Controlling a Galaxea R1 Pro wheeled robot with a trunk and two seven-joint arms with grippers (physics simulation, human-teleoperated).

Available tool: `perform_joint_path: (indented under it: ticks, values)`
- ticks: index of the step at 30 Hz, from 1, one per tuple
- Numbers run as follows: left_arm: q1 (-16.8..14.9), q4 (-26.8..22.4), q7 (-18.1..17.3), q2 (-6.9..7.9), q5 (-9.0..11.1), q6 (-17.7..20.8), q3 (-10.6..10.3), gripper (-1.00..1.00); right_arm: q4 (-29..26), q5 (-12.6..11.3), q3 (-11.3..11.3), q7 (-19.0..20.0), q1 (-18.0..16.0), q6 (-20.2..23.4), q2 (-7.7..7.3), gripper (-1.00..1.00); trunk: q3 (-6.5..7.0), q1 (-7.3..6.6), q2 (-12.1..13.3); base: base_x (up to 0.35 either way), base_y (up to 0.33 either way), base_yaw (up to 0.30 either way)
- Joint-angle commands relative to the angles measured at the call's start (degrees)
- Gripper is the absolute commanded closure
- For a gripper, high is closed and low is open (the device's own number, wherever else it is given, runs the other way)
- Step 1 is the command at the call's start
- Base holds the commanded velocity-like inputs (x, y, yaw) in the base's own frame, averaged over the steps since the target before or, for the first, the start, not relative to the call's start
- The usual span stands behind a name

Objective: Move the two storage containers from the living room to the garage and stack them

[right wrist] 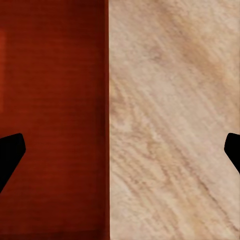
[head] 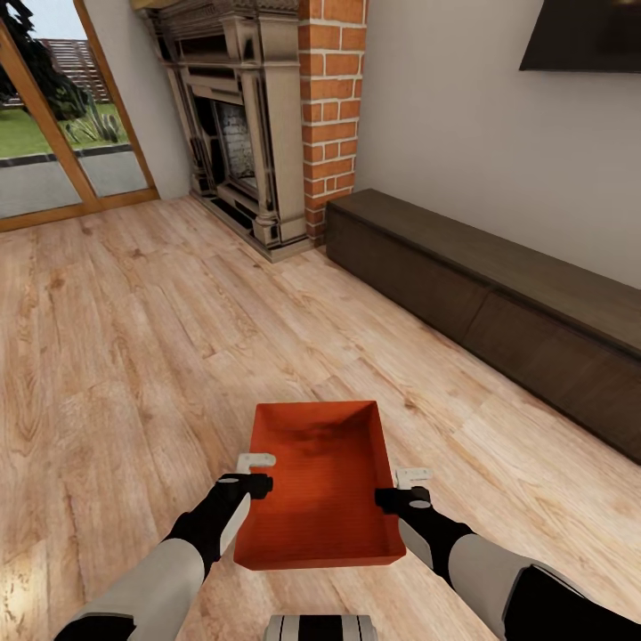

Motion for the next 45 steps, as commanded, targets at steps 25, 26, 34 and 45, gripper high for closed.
perform_joint_path:
  ticks: [25,26,34,45]
  values:
    - [0.0,-0.2,0.1,1.23,-0.1,0.4,0.2,-1.0,0.0,-0.6,0.5,-0.2,0.0,-0.2,0.0,-1.0,-0.58,0.65,-1.2,0.0,0.0,0.0]
    - [0.0,-0.2,0.1,1.51,-0.1,0.4,0.2,-1.0,0.0,-0.6,0.5,-0.2,0.0,-0.2,0.0,-1.0,-0.58,0.65,-1.2,0.0,0.0,0.0]
    - [0.0,-0.2,0.1,2.0,0.0,0.5,0.2,-1.0,0.0,-0.6,0.5,-0.2,0.0,-0.2,0.0,-1.0,-0.58,0.65,-1.2,0.0,0.0,0.0]
    - [0.0,-0.2,0.1,1.93,0.0,0.5,0.2,-1.0,0.0,-0.6,0.5,-0.2,0.0,-0.2,0.0,-1.0,-0.94,1.09,-2.0,0.0,0.0,0.0]
